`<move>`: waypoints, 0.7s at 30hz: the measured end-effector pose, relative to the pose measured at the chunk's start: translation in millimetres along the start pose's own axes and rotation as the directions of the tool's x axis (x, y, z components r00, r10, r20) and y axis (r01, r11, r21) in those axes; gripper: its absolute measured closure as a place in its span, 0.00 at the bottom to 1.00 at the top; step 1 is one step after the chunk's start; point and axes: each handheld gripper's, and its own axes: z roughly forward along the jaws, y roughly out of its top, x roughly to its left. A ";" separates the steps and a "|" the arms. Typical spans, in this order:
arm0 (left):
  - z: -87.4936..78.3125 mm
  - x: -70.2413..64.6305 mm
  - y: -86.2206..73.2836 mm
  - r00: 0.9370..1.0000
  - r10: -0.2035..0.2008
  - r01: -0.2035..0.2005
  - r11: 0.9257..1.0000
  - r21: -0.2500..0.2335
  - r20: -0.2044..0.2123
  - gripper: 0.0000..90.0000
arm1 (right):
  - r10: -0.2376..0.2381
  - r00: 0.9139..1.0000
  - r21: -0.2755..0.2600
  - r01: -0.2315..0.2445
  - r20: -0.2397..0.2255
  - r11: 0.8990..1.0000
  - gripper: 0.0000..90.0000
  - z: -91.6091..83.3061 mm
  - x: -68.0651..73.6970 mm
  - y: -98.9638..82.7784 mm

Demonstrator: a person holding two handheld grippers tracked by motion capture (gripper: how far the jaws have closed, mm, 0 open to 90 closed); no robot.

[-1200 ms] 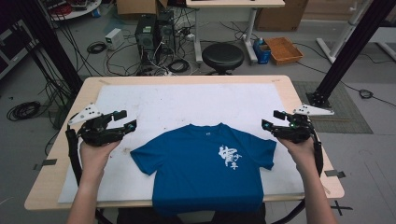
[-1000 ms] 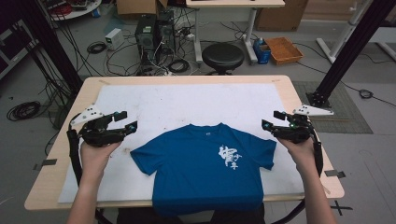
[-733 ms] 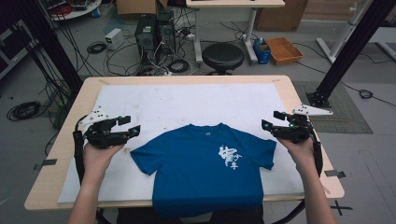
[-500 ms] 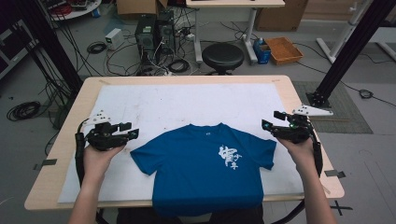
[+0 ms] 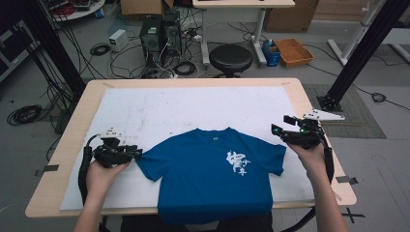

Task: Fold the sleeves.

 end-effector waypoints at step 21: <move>6.0 6.0 -9.1 0.999 -0.040 0.041 0.998 0.056 -0.012 0.78 | -0.011 1.000 -0.012 0.011 0.024 1.000 0.35 -3.9 -0.4 0.0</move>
